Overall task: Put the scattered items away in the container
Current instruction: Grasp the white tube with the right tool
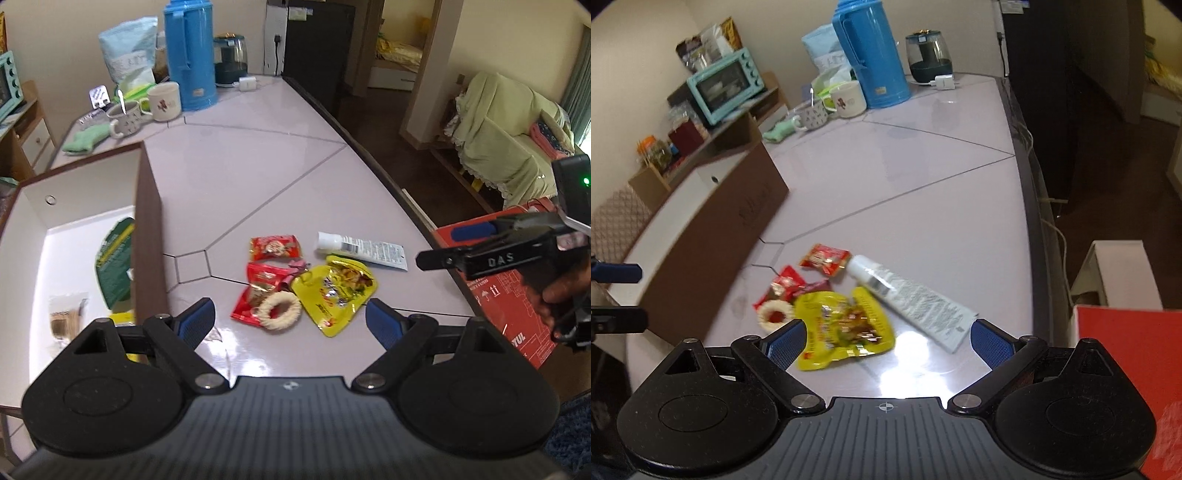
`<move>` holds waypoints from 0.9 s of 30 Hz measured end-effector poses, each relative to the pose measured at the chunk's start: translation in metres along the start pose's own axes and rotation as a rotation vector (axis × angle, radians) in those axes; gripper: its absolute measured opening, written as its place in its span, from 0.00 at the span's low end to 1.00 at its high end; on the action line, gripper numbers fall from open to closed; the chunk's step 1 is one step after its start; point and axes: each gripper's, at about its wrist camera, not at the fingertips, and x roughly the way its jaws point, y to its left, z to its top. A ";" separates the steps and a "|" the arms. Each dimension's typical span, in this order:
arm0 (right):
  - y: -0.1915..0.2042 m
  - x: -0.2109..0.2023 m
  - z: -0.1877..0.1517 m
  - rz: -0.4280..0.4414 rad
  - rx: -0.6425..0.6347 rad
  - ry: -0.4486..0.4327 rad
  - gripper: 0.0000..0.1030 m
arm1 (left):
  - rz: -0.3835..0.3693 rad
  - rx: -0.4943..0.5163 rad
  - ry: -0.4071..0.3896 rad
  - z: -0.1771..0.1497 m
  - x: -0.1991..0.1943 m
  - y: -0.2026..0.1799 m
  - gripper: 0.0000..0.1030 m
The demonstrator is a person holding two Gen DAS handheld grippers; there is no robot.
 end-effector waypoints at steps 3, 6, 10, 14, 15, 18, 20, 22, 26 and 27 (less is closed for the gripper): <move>-0.008 0.013 0.002 0.002 -0.050 0.017 0.96 | -0.004 -0.011 0.025 0.003 0.012 -0.003 0.84; -0.015 0.030 0.005 0.002 -0.107 0.039 0.96 | 0.004 -0.019 0.050 0.005 0.024 -0.005 0.84; -0.019 0.056 0.010 -0.003 -0.254 0.073 0.89 | 0.008 -0.031 0.079 0.008 0.038 -0.003 0.84; -0.019 0.087 0.011 0.021 -0.420 0.136 0.68 | 0.011 -0.045 0.112 0.009 0.051 -0.001 0.83; -0.018 0.093 0.011 0.028 -0.455 0.144 0.68 | 0.012 -0.047 0.120 0.009 0.054 -0.001 0.83; -0.013 0.107 0.012 0.044 -0.550 0.155 0.68 | 0.013 -0.056 0.139 0.008 0.062 0.002 0.83; -0.010 0.115 0.014 0.053 -0.600 0.159 0.68 | 0.015 -0.060 0.151 0.007 0.066 0.003 0.83; -0.007 0.122 0.018 0.065 -0.635 0.158 0.68 | 0.019 -0.062 0.161 0.006 0.071 0.004 0.83; -0.007 0.133 0.024 0.131 -0.646 0.165 0.39 | 0.018 -0.063 0.177 0.003 0.079 0.004 0.81; -0.007 0.134 0.026 0.152 -0.629 0.171 0.38 | 0.018 -0.063 0.182 0.002 0.081 0.004 0.80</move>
